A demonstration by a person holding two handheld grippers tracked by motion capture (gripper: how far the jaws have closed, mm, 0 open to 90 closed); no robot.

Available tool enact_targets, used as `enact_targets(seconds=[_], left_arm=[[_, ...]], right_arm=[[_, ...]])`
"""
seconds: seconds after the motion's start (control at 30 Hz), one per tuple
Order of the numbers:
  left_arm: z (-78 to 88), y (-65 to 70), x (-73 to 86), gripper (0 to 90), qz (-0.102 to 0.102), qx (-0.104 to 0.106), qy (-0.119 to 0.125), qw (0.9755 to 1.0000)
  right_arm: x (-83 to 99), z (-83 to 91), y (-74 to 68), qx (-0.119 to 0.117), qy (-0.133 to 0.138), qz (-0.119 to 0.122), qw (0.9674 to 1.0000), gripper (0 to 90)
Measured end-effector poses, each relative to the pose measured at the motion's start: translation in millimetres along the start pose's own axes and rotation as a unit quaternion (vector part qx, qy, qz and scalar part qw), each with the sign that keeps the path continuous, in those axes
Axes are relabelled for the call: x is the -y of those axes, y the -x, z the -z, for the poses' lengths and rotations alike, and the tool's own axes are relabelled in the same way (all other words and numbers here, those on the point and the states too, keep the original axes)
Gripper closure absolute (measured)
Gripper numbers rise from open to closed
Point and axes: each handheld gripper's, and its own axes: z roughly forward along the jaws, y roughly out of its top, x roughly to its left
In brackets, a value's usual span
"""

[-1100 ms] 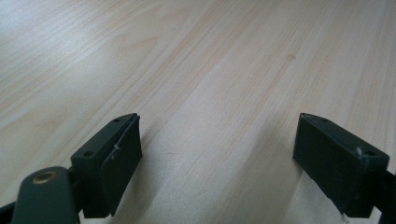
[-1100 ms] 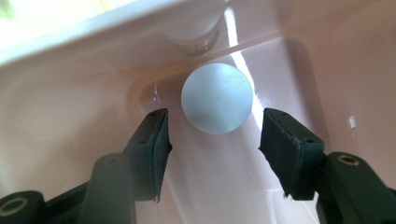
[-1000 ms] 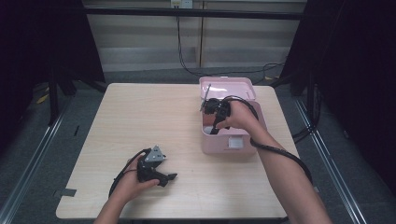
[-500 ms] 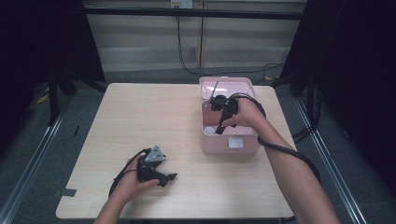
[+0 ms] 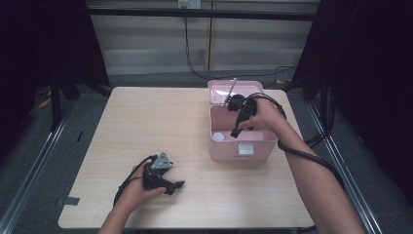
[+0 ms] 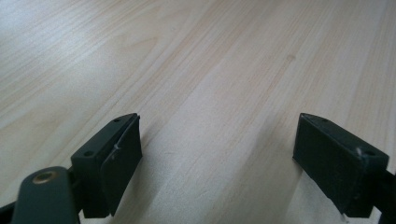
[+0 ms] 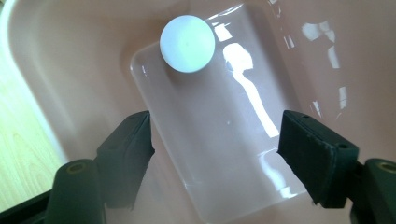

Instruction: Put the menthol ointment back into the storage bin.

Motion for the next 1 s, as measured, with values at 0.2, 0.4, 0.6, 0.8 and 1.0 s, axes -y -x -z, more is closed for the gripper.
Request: enact_targets(seconds=[0.2, 0.4, 0.6, 0.8, 1.0], left_arm=[[0.0, -0.1, 0.0, 14.9, -0.001, 0.000, 0.000, 1.0000], [0.0, 0.0, 0.0, 14.9, -0.001, 0.000, 0.000, 1.0000], [0.0, 0.1, 0.0, 14.9, -0.001, -0.001, 0.000, 1.0000], [0.0, 0.2, 0.0, 14.9, -0.001, -0.002, 0.000, 1.0000], [-0.1, 0.1, 0.1, 14.9, -0.001, 0.000, 0.001, 1.0000]], right_arm=[[4.9, 11.8, 0.6, 0.004, 0.001, -0.001, 1.0000, 23.5], [9.9, 21.4, -0.7, 0.007, 0.005, -0.005, 0.9999, 22.6], [15.9, 31.9, -3.3, 0.008, 0.006, -0.011, 0.9999, 21.5], [23.5, 44.7, -4.7, 0.015, 0.010, -0.014, 0.9997, 21.3], [32.5, 55.3, -6.8, 0.017, 0.012, -0.022, 0.9995, 21.2]])
